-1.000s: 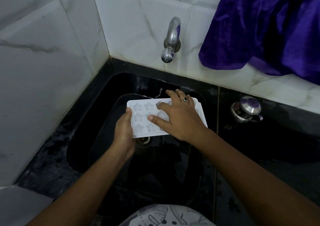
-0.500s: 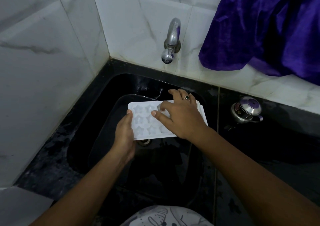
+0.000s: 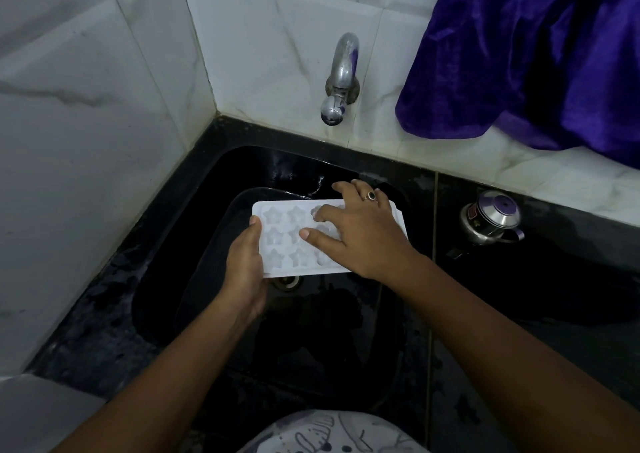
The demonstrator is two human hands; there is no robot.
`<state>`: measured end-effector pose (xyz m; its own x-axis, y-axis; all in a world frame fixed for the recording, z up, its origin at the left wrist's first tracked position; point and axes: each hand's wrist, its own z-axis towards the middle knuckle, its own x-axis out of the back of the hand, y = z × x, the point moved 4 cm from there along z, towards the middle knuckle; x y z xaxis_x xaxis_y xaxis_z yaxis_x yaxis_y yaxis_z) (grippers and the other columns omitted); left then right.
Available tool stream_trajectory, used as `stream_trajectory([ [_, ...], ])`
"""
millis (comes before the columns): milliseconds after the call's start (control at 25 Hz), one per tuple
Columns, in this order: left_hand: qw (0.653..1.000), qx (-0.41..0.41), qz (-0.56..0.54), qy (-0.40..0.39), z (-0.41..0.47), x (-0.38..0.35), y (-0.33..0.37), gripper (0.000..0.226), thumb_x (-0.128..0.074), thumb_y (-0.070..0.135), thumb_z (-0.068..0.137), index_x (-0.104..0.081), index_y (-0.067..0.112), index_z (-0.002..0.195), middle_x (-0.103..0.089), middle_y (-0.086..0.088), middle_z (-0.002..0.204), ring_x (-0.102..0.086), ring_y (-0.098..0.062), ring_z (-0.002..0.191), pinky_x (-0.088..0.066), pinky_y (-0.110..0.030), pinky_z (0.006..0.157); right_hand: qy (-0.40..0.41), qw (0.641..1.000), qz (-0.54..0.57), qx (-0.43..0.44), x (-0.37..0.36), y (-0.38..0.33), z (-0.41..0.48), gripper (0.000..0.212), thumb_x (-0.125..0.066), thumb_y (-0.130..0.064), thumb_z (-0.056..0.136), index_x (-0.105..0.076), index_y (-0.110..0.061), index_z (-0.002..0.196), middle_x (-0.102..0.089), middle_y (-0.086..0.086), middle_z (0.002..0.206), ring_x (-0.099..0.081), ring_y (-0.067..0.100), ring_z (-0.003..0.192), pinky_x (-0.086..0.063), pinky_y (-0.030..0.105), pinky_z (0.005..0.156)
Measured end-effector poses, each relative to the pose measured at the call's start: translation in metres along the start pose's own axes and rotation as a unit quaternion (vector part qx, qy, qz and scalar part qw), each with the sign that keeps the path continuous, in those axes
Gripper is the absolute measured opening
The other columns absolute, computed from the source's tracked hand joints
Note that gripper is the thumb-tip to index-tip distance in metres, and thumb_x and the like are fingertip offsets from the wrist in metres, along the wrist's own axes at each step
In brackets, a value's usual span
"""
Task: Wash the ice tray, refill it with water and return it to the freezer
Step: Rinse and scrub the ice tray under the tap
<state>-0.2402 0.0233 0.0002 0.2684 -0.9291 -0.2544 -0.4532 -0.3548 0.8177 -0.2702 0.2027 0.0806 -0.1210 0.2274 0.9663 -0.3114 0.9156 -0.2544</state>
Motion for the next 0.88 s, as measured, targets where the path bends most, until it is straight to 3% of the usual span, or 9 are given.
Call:
stream_trajectory([
  [640, 1.000, 0.015, -0.005, 0.007, -0.001, -0.004, -0.004, 0.052, -0.041, 0.055, 0.110, -0.074, 0.018, 0.127, -0.081, -0.012, 0.115, -0.079, -0.035, 0.105, -0.060, -0.056, 0.096, -0.001, 1.000, -0.008, -0.009, 0.002, 0.003, -0.004, 0.057, -0.037, -0.072, 0.097, -0.066, -0.036, 0.130, -0.035, 0.008, 0.163, -0.022, 0.032, 0.153, -0.015, 0.059, 0.123],
  [760, 1.000, 0.016, -0.013, 0.007, -0.001, -0.006, -0.005, 0.053, -0.041, 0.055, 0.110, -0.075, 0.018, 0.125, -0.081, -0.013, 0.115, -0.078, -0.036, 0.105, -0.060, -0.054, 0.096, 0.028, 0.999, 0.002, 0.022, 0.002, -0.006, -0.004, 0.058, -0.041, -0.073, 0.096, -0.063, -0.031, 0.129, -0.035, 0.009, 0.163, -0.023, 0.032, 0.153, -0.017, 0.059, 0.123],
  [880, 1.000, 0.015, -0.013, 0.000, -0.002, -0.008, -0.003, 0.054, -0.041, 0.055, 0.109, -0.075, 0.017, 0.124, -0.080, -0.016, 0.116, -0.077, -0.039, 0.107, -0.057, -0.057, 0.099, 0.003, 0.999, -0.004, 0.043, -0.003, -0.014, -0.003, 0.055, -0.040, -0.072, 0.097, -0.060, -0.037, 0.135, -0.031, 0.008, 0.165, -0.018, 0.032, 0.155, -0.013, 0.059, 0.124],
])
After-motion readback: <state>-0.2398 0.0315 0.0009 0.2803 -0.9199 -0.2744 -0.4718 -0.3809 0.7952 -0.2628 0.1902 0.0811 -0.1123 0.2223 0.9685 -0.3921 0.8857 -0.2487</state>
